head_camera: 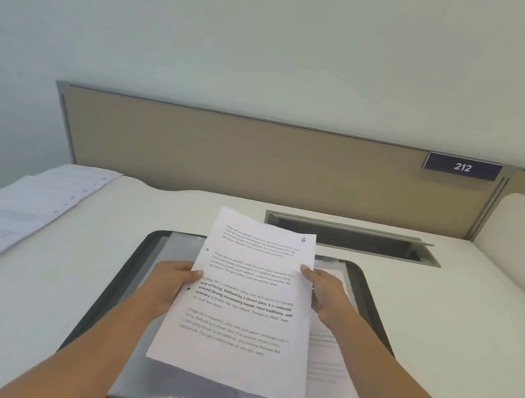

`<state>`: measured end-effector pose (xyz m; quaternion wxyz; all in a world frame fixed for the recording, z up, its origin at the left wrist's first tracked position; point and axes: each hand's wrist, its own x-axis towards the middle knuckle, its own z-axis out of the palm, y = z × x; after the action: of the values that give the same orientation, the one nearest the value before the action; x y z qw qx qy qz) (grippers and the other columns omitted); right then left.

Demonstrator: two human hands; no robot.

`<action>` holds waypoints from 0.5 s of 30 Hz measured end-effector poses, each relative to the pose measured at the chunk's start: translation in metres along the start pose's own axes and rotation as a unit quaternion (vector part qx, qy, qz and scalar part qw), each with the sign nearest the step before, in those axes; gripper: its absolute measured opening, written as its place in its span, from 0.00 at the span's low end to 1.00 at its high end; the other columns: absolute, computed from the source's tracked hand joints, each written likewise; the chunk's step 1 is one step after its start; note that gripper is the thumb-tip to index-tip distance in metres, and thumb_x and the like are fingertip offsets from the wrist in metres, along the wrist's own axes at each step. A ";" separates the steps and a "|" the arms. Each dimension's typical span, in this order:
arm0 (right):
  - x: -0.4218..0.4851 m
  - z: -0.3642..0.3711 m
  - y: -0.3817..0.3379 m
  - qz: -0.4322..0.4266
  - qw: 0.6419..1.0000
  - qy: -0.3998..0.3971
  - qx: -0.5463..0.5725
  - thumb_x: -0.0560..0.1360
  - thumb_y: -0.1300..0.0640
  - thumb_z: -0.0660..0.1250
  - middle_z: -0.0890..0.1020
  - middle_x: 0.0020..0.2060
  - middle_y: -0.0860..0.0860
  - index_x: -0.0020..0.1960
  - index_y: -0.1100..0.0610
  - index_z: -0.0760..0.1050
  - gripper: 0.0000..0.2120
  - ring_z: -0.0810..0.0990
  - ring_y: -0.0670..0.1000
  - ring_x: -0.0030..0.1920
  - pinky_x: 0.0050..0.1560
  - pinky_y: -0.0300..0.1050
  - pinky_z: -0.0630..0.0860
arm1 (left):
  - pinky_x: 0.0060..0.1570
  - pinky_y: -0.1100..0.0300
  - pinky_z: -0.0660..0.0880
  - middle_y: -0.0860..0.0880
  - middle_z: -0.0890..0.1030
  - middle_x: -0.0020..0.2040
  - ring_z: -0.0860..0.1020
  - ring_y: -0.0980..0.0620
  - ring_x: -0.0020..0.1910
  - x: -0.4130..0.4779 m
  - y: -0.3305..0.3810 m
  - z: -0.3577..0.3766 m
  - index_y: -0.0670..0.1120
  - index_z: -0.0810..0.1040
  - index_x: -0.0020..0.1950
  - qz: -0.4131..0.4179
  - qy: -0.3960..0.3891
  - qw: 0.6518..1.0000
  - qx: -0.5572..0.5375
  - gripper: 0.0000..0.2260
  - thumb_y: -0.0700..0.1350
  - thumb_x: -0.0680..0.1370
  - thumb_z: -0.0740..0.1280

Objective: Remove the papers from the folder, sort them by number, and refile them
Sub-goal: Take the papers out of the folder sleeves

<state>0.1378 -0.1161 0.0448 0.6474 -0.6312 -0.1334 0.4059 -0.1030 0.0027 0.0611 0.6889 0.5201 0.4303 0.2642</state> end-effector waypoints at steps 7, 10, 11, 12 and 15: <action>-0.017 0.031 0.013 0.030 0.996 -0.047 -0.065 0.76 0.70 0.62 0.80 0.54 0.62 0.60 0.69 0.72 0.12 0.79 0.58 0.48 0.43 0.46 0.78 | 0.29 0.54 0.80 0.44 0.83 0.31 0.82 0.48 0.28 -0.015 -0.002 -0.036 0.39 0.78 0.44 0.024 0.085 0.996 -0.029 0.06 0.30 0.75 0.65; -0.021 0.050 0.015 0.028 0.994 -0.066 -0.084 0.78 0.69 0.59 0.79 0.53 0.62 0.57 0.67 0.72 0.09 0.78 0.58 0.47 0.41 0.45 0.77 | 0.41 0.48 0.80 0.42 0.83 0.35 0.82 0.45 0.34 -0.016 -0.007 -0.057 0.39 0.78 0.44 0.023 0.121 0.992 -0.039 0.05 0.30 0.73 0.68; -0.023 0.058 0.015 0.028 0.993 -0.074 -0.090 0.78 0.69 0.58 0.80 0.51 0.61 0.56 0.66 0.72 0.08 0.79 0.57 0.45 0.40 0.45 0.77 | 0.44 0.46 0.79 0.41 0.83 0.36 0.81 0.44 0.35 -0.017 -0.009 -0.065 0.39 0.79 0.43 0.022 0.131 0.990 -0.047 0.04 0.31 0.73 0.68; -0.024 0.066 0.015 0.027 0.992 -0.082 -0.094 0.79 0.69 0.58 0.80 0.48 0.60 0.55 0.65 0.72 0.08 0.79 0.55 0.42 0.40 0.44 0.76 | 0.46 0.45 0.79 0.41 0.83 0.36 0.81 0.44 0.36 -0.017 -0.010 -0.074 0.39 0.79 0.43 0.022 0.140 0.988 -0.054 0.04 0.31 0.73 0.69; -0.026 0.093 0.017 0.026 0.989 -0.102 -0.108 0.79 0.68 0.59 0.80 0.41 0.57 0.50 0.63 0.72 0.04 0.79 0.53 0.37 0.38 0.44 0.76 | 0.50 0.44 0.78 0.40 0.82 0.39 0.80 0.44 0.38 -0.015 -0.011 -0.103 0.39 0.79 0.41 0.029 0.155 0.986 -0.057 0.04 0.33 0.75 0.67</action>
<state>0.0514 -0.0705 0.0532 0.5475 -0.6563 -0.2251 0.4678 -0.2003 0.0374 0.0462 0.6343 0.4451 0.5012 0.3852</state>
